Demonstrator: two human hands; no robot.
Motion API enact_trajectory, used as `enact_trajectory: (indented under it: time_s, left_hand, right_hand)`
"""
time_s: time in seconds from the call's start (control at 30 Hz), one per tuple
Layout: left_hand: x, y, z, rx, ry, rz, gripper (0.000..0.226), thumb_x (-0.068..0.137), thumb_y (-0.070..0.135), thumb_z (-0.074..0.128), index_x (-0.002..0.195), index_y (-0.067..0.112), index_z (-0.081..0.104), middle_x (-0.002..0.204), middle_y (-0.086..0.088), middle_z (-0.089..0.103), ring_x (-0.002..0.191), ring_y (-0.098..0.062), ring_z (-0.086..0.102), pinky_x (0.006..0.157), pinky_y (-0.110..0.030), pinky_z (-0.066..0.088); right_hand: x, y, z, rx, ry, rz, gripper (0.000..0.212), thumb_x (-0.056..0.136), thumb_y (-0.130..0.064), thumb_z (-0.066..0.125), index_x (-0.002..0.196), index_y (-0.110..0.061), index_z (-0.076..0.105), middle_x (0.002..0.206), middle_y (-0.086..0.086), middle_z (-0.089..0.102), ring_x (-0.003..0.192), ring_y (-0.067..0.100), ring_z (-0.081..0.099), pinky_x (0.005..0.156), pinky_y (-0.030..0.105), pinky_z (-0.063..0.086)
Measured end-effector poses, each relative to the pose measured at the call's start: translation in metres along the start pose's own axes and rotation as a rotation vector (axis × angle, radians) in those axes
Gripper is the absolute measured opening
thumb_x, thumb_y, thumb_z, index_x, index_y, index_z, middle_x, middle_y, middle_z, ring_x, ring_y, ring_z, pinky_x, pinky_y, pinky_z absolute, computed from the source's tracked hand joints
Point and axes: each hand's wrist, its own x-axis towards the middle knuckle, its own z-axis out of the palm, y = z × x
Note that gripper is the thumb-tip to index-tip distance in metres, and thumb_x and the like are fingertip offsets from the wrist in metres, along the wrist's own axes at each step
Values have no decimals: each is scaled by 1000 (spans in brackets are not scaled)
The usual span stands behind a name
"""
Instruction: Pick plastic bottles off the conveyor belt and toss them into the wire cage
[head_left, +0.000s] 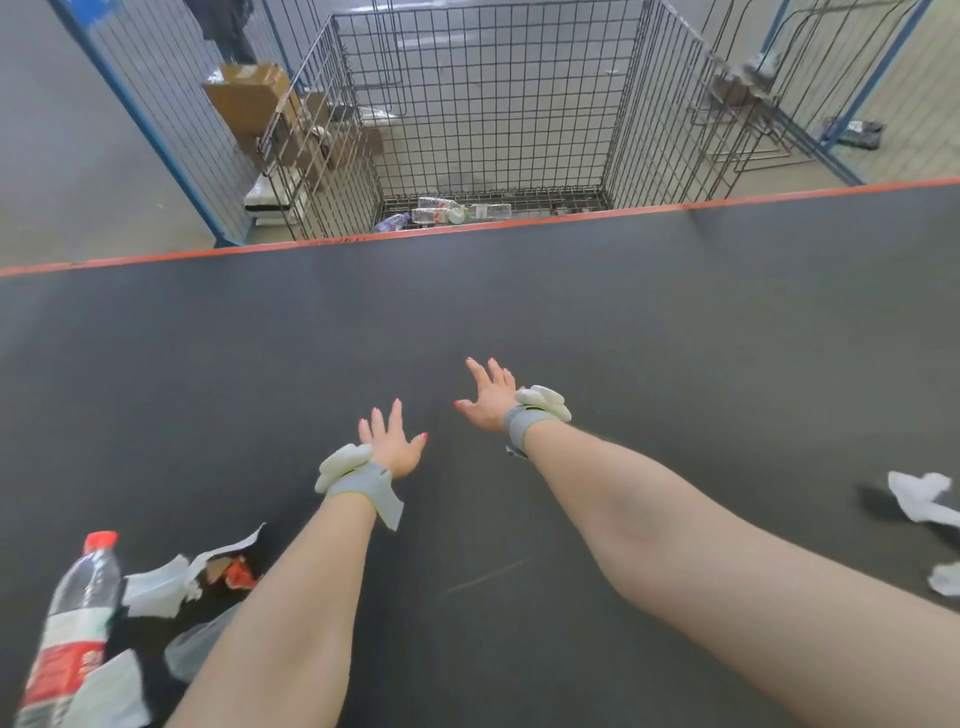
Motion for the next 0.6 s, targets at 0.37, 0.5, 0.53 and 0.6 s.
enact_trajectory:
  time_s: [0.37,0.5,0.53,0.6]
  left_hand:
    - [-106,-122,84,187,172,-339,87,87,73,26,153,29,-8,156,-6,-29,143,-39,-25,106,-76,6]
    - [-120,-130,111,168,254,-353,78,90,69,17,152,31,-11,156,-4,-30,143,-38,-24,104,-78,5]
    - [-121,-130,116,180,264,-356,76,92,65,21,152,33,-13,156,-4,-30,144,-38,-22,102,-79,6]
    - [-121,-128,121,121,274,-366,78,95,50,41,151,37,-10,157,-6,-26,146,-40,-9,102,-76,14]
  right_hand:
    - [-94,25,143,-77,-245,-48,87,87,-68,45,151,-45,-9,160,-8,-21,148,21,-19,113,66,6]
    - [-113,26,168,-106,-214,-125,92,81,-77,43,149,-47,-11,160,-10,-21,147,16,-22,107,70,-9]
    - [-114,27,171,-131,-188,-132,91,83,-75,42,149,-46,-12,160,-9,-20,147,17,-21,107,68,-12]
    - [-117,28,172,-142,-136,-123,87,86,-70,42,150,-45,-11,161,-8,-18,148,18,-19,108,64,-17]
